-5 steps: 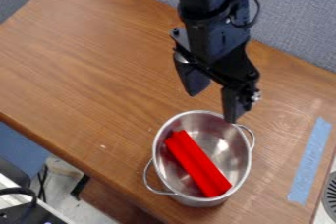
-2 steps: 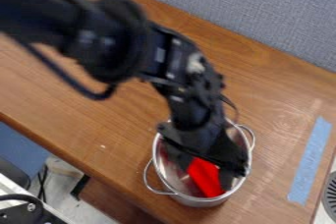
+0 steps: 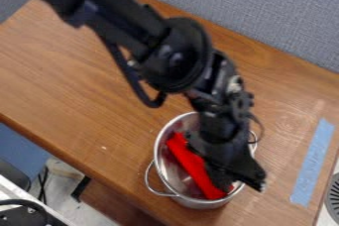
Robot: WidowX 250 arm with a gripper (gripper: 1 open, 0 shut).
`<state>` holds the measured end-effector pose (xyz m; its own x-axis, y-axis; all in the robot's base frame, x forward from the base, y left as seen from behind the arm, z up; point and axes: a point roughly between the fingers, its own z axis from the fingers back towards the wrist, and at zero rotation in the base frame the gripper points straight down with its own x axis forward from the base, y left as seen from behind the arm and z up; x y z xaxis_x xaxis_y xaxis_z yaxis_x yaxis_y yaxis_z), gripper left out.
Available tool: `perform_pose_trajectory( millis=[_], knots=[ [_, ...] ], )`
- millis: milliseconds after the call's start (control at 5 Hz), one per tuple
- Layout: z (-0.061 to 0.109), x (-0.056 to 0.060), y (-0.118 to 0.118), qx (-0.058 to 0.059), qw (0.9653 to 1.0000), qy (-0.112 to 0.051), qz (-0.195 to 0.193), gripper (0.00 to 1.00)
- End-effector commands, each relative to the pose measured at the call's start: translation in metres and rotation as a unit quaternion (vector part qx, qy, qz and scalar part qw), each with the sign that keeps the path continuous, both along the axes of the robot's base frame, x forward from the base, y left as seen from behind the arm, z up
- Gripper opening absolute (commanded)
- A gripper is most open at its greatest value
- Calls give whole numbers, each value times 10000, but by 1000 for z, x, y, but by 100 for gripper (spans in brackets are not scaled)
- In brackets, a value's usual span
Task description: Move the red object from the metal pot to the table
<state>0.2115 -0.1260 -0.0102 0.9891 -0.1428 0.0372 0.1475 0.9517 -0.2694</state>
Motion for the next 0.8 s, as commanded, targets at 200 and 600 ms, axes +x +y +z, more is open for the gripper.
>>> perform_pose_trajectory(
  millis=[200, 600],
  knots=[
    [30, -10, 29, 437, 9971, -614, -106, 0],
    [88, 1, 0, 400, 9943, -685, -719, 0]
  ],
)
